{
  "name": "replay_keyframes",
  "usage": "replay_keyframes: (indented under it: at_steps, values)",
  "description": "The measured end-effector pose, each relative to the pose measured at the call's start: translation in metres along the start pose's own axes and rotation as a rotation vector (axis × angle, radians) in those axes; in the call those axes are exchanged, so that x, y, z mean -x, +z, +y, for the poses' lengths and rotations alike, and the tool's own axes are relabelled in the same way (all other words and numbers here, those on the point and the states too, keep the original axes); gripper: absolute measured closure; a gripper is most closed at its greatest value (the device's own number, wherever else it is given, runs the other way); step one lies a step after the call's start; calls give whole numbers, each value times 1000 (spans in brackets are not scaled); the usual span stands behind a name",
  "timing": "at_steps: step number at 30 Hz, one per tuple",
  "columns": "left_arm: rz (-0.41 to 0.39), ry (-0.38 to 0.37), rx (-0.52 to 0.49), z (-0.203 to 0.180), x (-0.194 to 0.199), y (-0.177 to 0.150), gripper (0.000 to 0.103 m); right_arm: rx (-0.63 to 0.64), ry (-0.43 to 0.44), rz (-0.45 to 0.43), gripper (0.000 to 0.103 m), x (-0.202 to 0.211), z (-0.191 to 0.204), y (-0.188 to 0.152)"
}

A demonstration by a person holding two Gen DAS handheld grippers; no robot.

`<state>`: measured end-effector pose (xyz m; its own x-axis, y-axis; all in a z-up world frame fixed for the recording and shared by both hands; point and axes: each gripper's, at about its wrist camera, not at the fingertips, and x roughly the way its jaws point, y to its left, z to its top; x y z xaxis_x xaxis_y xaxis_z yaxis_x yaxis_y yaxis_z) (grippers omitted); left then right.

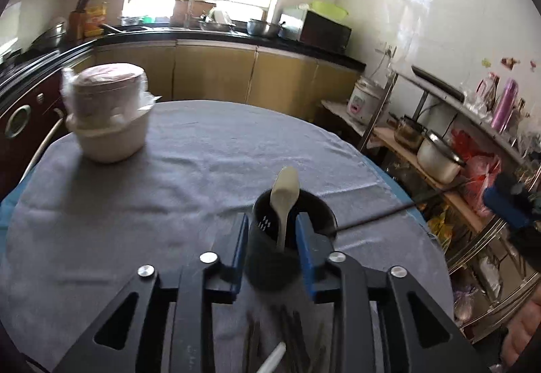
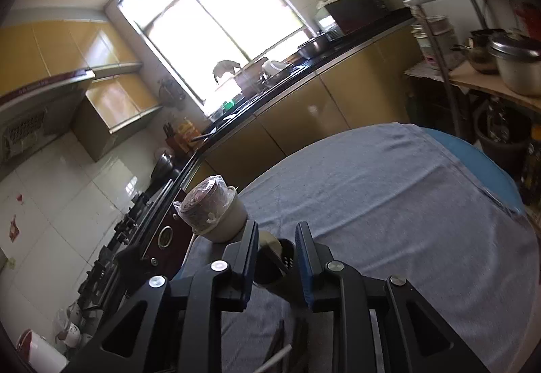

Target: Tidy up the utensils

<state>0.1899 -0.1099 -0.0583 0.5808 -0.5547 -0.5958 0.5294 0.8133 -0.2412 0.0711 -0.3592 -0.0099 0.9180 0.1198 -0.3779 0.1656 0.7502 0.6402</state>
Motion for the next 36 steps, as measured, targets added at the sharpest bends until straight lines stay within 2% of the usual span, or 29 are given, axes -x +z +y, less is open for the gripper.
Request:
replay_keyframes:
  at_steps: [3,9,16,22,25,28,31,36]
  values:
    - [14,56,20,1,25,-21,47,-45,-9,1,73,21,-19,-16]
    - [100,141,7,-6,68,-81,39,-78,-55,117,71,34,-50,-64]
    - [183,201,-18,-17,101,-142,37,-40,-89,263,71,36,-55,-127]
    - [181,235,-29,-23,117,-172,37,-23,-56,335,71,39,-44,-162]
    - [182,258,-38,-22,120,-182,37,-5,4,350,71,43,-33,-175]
    - [192,276,-35,-17,124,-192,37,45,21,362,71,41,-21,-183]
    - [208,280,23,-5,127,-195,37,78,27,365,71,38,-15,-189]
    - [187,365,67,3,136,-186,37,80,53,365,71,34,-19,-190]
